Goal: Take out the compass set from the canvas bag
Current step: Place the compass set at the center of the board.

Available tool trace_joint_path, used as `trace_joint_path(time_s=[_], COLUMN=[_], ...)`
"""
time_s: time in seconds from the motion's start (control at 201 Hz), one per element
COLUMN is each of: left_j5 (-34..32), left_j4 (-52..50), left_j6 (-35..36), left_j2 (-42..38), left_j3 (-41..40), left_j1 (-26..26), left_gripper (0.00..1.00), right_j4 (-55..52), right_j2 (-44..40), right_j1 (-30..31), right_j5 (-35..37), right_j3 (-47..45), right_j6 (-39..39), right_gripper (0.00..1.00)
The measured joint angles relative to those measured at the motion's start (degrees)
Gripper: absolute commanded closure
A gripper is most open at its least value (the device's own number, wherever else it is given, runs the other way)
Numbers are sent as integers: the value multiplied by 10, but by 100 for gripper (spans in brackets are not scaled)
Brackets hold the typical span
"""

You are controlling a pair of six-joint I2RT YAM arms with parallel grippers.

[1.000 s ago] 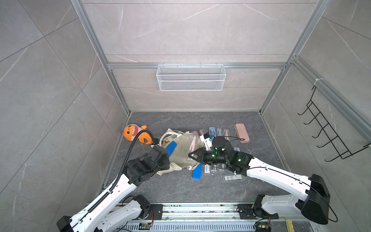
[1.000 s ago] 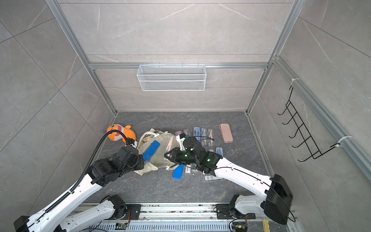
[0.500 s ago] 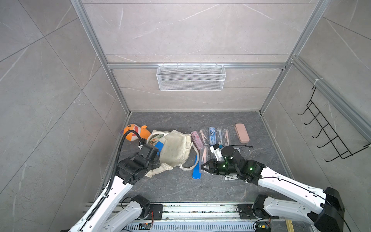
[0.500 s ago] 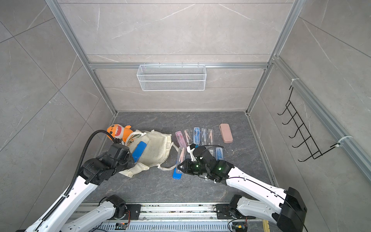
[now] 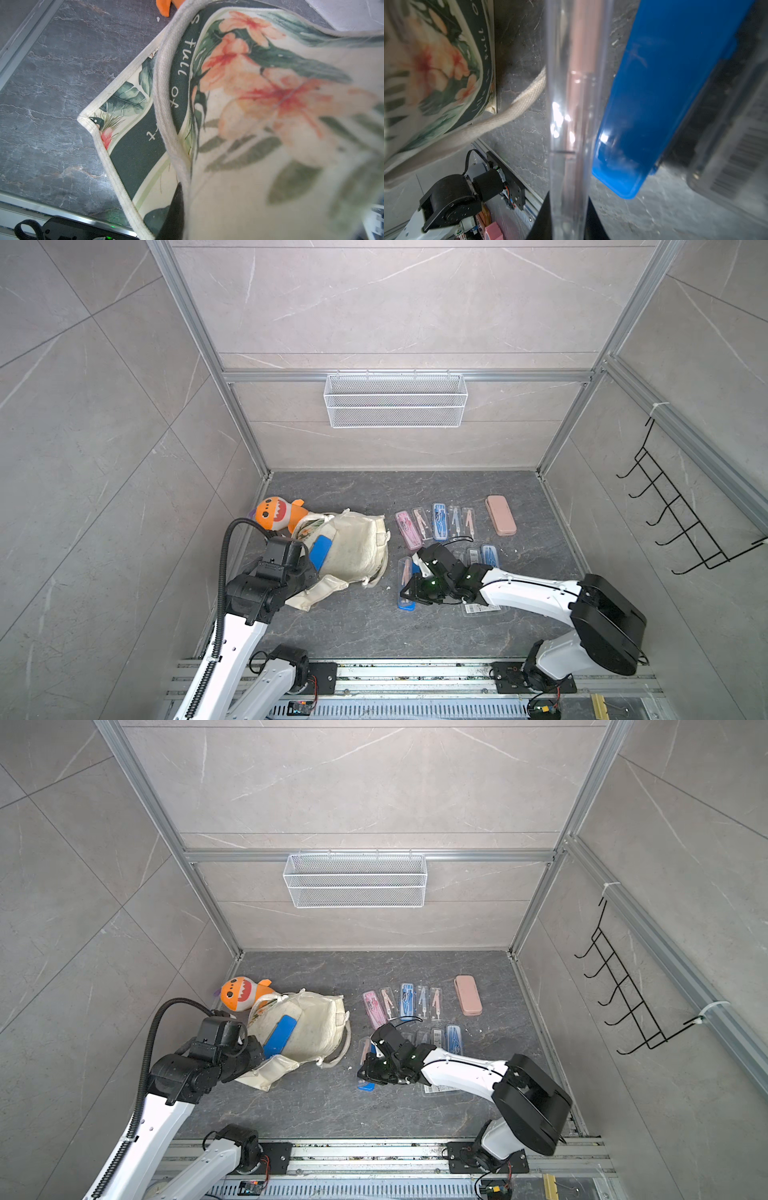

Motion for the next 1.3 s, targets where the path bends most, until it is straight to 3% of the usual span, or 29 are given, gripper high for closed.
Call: trace_joint_path(time_s=[0.464, 1.027, 1.301], left_j5=[55, 148, 168], left_j4=[8, 32, 52], left_j6=[25, 65, 62], left_j2=[-17, -7, -25], left_j3=[0, -1, -25], left_j1=[3, 4, 5], left_gripper=[100, 100, 100], right_j4=[56, 87, 42], right_j2=[149, 98, 38], right_j1=[0, -2, -5], right_j5=[5, 33, 49], right_j3=[70, -4, -24], right_j6=[76, 93, 88], right_gripper=[90, 88, 59])
